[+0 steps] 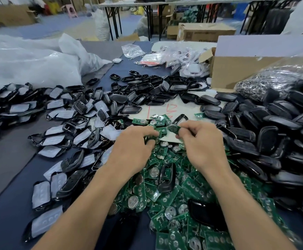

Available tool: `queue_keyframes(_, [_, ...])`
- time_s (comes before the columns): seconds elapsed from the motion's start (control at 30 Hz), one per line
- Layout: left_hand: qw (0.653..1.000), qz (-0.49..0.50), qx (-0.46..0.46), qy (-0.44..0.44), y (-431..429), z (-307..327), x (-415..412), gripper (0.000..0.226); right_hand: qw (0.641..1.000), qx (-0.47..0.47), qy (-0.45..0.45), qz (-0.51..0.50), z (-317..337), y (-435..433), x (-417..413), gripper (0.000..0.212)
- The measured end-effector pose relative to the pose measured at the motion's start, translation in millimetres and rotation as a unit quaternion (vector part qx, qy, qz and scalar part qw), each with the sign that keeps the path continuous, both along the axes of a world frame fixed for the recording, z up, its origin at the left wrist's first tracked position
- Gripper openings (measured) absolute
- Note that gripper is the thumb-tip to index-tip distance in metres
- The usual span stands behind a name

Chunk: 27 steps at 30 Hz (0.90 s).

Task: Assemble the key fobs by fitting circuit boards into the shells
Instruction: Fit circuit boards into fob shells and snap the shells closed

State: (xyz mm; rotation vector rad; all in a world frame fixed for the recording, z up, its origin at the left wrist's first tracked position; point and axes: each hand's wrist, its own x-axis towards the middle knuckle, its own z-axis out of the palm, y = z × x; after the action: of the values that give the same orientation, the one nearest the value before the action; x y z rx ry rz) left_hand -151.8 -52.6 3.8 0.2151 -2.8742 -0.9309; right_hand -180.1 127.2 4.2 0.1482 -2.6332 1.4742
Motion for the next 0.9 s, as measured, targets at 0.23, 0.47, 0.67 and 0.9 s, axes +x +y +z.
queue_keyframes(0.23, [0.998,-0.031,0.034,0.041,4.4,7.4,-8.7,0.046,0.989,-0.135,-0.052,0.015,3.5,-7.8,8.0,0.025])
queue_keyframes(0.47, [0.997,-0.042,-0.065,0.018,-6.4,17.2,-104.7,0.064,0.985,-0.156,-0.072,0.019,7.0,-8.2,9.1,0.017])
queue_keyframes(0.67, [0.982,-0.075,-0.175,-0.011,-2.0,12.6,-164.8,0.044,0.997,-0.071,-0.024,-0.003,3.0,-4.3,7.8,0.018])
queue_keyframes(0.9, [0.976,0.042,-0.148,0.152,13.3,5.2,-134.9,0.037,0.998,-0.050,-0.022,-0.012,0.0,-2.9,6.9,0.019])
